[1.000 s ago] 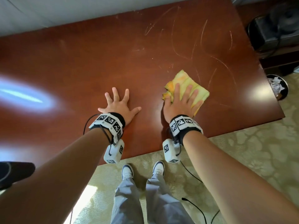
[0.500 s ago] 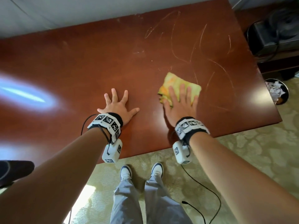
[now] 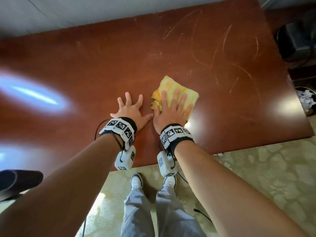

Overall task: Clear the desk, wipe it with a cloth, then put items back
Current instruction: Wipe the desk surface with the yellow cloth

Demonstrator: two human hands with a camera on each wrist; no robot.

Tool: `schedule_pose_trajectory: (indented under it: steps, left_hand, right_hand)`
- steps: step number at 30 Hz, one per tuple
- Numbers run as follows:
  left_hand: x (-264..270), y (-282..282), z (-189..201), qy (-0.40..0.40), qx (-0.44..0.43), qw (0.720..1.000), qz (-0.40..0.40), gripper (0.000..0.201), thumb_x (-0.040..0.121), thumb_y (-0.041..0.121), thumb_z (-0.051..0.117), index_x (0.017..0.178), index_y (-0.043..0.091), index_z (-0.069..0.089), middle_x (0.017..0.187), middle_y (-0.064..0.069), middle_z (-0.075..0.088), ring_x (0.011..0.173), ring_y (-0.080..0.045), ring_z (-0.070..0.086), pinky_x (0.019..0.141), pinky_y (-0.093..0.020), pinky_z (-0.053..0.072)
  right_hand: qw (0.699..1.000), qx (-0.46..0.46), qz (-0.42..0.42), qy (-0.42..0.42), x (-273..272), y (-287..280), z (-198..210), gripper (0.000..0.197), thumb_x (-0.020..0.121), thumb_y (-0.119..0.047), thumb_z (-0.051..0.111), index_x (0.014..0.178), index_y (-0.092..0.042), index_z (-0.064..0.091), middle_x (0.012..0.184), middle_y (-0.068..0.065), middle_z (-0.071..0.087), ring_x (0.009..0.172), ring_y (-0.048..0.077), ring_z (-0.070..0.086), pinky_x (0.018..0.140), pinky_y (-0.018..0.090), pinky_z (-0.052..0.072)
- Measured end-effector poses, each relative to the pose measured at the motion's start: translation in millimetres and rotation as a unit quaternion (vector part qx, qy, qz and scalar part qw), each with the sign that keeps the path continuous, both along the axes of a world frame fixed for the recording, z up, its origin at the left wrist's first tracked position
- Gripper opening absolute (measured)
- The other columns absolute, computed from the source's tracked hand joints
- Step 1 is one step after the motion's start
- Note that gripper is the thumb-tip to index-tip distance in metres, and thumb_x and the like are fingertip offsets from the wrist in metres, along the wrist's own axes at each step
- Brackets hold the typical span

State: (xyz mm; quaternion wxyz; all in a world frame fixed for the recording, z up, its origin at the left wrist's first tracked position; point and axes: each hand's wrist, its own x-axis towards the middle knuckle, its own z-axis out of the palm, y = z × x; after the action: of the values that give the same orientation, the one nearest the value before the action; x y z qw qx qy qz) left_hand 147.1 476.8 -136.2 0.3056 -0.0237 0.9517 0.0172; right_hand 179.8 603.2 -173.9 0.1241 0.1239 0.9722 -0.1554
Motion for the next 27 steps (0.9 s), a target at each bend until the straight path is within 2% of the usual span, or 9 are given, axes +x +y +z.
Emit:
schedule_pose_trajectory:
  steps: [3, 7, 10, 15, 20, 27]
  left_hand:
    - [-2, -3, 0, -0.006, 0.003, 1.000, 0.001, 0.084, 0.089, 0.073, 0.042, 0.156, 0.044, 0.001, 0.166, 0.000, -0.014, 0.152, -0.035, -0.008, 0.108, -0.071, 0.030]
    - [-5, -1, 3, -0.009, 0.002, 1.000, 0.009, 0.090, 0.084, 0.079, 0.044, 0.156, 0.044, 0.003, 0.166, -0.001, -0.010, 0.152, -0.037, -0.004, 0.112, -0.063, 0.031]
    - [-7, 2, 8, -0.010, 0.004, 1.000, 0.019, 0.086, 0.087, 0.076, 0.046, 0.157, 0.044, 0.006, 0.167, -0.002, -0.008, 0.152, -0.038, 0.000, 0.113, -0.058, 0.034]
    - [-6, 3, 7, 0.000, 0.000, 1.000, 0.016, 0.084, 0.088, 0.075, 0.044, 0.157, 0.043, 0.007, 0.167, -0.002, -0.008, 0.152, -0.037, 0.001, 0.112, -0.058, 0.034]
    - [-6, 4, 4, -0.008, -0.003, 1.000, 0.017, 0.085, 0.088, 0.075, 0.043, 0.156, 0.043, 0.005, 0.166, -0.002, -0.010, 0.152, -0.038, -0.001, 0.111, -0.061, 0.035]
    - [-6, 3, 8, 0.000, -0.010, 1.000, 0.012, 0.077, 0.092, 0.071, 0.041, 0.157, 0.042, 0.010, 0.167, -0.003, -0.004, 0.152, -0.037, 0.005, 0.111, -0.057, 0.037]
  right_hand:
    - [1.000, -0.001, 0.028, -0.002, 4, -9, -3, 0.064, 0.102, -0.054, 0.025, 0.158, -0.037, -0.001, 0.167, 0.009, -0.015, 0.151, 0.035, -0.019, 0.118, 0.061, -0.011]
    - [0.998, 0.013, 0.061, 0.005, 4, 26, -7, 0.062, 0.101, -0.059, 0.022, 0.158, -0.041, 0.003, 0.168, 0.003, -0.011, 0.153, 0.029, -0.014, 0.120, 0.057, -0.010]
    - [1.000, 0.029, 0.006, -0.002, -2, 68, -4, 0.062, 0.100, -0.062, 0.016, 0.157, -0.043, 0.002, 0.167, 0.003, -0.013, 0.153, 0.028, -0.014, 0.120, 0.057, -0.011]
    - [0.991, 0.043, -0.118, -0.039, -17, 130, 2, 0.064, 0.100, -0.061, 0.012, 0.158, -0.039, -0.004, 0.166, 0.008, -0.016, 0.152, 0.030, -0.016, 0.120, 0.059, -0.008]
    - [0.983, 0.029, -0.178, -0.018, -27, 100, -1, 0.063, 0.103, -0.053, 0.019, 0.160, -0.034, -0.002, 0.166, 0.012, -0.013, 0.151, 0.036, -0.017, 0.117, 0.063, -0.011]
    - [0.999, 0.012, 0.002, 0.033, -17, 16, -10, 0.063, 0.102, -0.051, 0.024, 0.159, -0.035, 0.002, 0.167, 0.009, -0.011, 0.152, 0.037, -0.015, 0.118, 0.062, -0.009]
